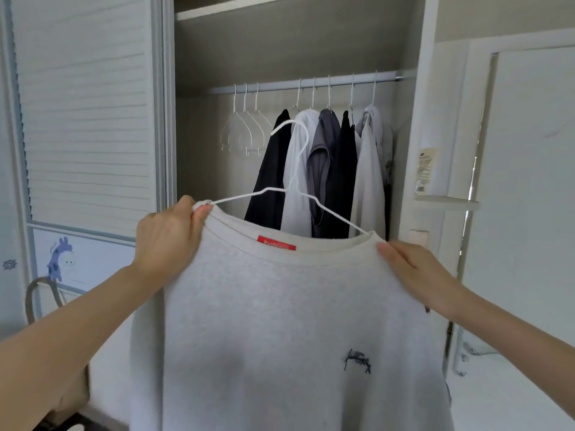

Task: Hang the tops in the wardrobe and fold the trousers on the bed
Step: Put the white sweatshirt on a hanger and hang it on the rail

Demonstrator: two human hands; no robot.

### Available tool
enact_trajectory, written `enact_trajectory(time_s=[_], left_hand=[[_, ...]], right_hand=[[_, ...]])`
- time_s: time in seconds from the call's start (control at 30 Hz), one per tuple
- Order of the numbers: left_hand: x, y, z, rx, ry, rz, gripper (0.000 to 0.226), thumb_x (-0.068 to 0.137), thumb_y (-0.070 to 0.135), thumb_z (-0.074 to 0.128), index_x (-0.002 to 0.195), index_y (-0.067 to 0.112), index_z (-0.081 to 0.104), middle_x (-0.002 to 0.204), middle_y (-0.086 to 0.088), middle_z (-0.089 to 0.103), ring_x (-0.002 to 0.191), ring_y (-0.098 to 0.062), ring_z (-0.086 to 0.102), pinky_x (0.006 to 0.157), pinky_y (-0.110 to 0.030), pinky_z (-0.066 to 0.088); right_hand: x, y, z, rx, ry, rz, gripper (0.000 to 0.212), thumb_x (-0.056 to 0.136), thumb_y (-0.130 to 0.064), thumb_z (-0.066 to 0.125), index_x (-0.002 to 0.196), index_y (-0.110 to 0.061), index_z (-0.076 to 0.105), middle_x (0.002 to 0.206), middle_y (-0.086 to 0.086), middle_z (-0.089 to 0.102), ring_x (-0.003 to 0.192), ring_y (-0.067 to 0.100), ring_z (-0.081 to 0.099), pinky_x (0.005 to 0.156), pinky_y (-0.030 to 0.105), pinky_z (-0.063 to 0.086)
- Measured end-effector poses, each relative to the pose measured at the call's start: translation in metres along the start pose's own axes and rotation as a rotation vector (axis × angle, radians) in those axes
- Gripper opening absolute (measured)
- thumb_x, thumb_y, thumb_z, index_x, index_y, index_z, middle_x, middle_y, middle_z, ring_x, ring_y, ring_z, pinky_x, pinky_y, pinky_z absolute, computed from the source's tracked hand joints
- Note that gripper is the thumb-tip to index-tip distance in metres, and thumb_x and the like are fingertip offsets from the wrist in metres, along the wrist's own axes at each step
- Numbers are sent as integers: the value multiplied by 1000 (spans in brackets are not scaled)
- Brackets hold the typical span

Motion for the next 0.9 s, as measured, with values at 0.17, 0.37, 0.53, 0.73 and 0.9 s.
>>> enact_trajectory(time_s=[0.17, 0.37, 0.53, 0.73, 0.9], left_hand=[[-6, 18, 16, -3, -120, 158, 44, 99, 47, 27, 81, 12, 49, 60, 1, 48, 49, -24, 46, 50, -36, 46], [3, -5, 30, -20, -172, 51, 54, 95, 55, 15, 86, 15, 49, 66, -2, 56, 56, -25, 55, 58, -39, 52], [7, -30, 38, -82, -141, -29, 48, 97, 57, 18, 86, 20, 46, 67, 1, 56, 57, -17, 54, 56, -33, 46], [21, -53, 64, -73, -317, -197, 56, 90, 67, 16, 80, 22, 48, 73, 1, 58, 67, -18, 57, 63, -34, 45], [40, -63, 72, -329, -418, -408, 39, 101, 38, 42, 127, 13, 56, 121, -10, 64, 109, -32, 58, 92, -39, 46]], right_hand=[[-7, -12, 4, 58, 81, -86, 61, 88, -58, 31, 75, -2, 52, 71, 14, 58, 60, 15, 50, 56, 19, 36], [7, -24, 17, 219, -171, -19, 60, 85, -59, 39, 83, -5, 65, 74, 7, 66, 67, 9, 60, 62, 17, 44], [4, -37, 32, 558, -489, 140, 39, 95, -45, 47, 105, -17, 73, 110, 8, 71, 103, 22, 68, 80, 27, 55], [4, -78, 56, 951, -449, 320, 33, 87, -29, 60, 107, -6, 72, 114, 16, 69, 101, 27, 69, 75, 32, 59], [36, -118, 57, 1047, -144, 399, 31, 95, -33, 56, 91, -7, 72, 87, 7, 76, 75, 19, 73, 57, 26, 57]])
Point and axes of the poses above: each hand's wrist, its own x-axis towards the middle knuckle, its own z-axis out of the palm, y = z × x, the point moved 9 cm from there along x, towards the middle knuckle
